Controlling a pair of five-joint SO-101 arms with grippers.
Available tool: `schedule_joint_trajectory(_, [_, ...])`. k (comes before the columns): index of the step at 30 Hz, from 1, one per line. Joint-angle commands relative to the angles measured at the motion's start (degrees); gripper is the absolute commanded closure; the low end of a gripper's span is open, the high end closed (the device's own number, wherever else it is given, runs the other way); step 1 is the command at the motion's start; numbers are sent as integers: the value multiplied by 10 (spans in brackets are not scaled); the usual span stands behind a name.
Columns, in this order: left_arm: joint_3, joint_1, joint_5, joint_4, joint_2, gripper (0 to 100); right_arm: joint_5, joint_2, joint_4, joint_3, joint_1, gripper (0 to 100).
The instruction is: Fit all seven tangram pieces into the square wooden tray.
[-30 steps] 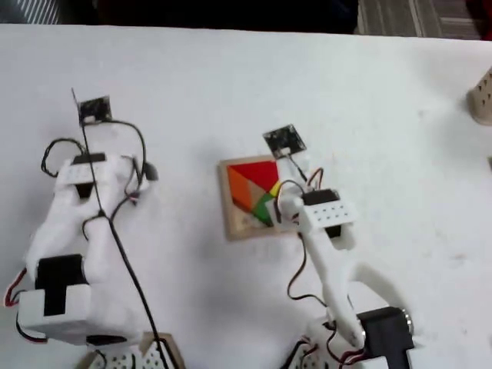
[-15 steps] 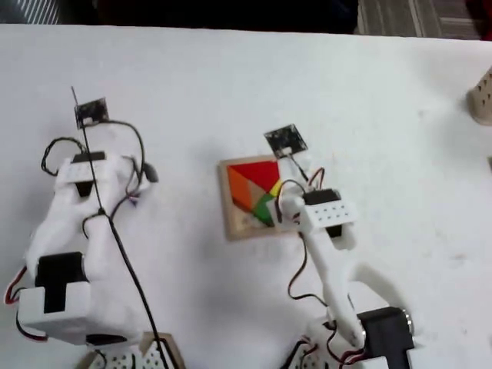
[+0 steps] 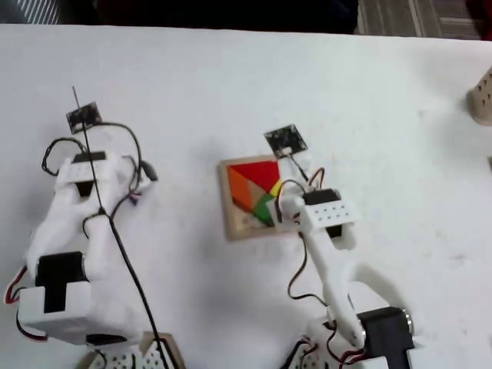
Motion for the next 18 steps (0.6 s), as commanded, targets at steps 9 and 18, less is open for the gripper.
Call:
schedule_joint_trajectory(9, [-33, -2, -16, -12, 20, 845, 9, -26, -7, -4, 7, 981])
schedule_joint_trajectory(18, [-150, -4, 11, 85, 113, 736, 32, -26, -6, -3, 7, 981])
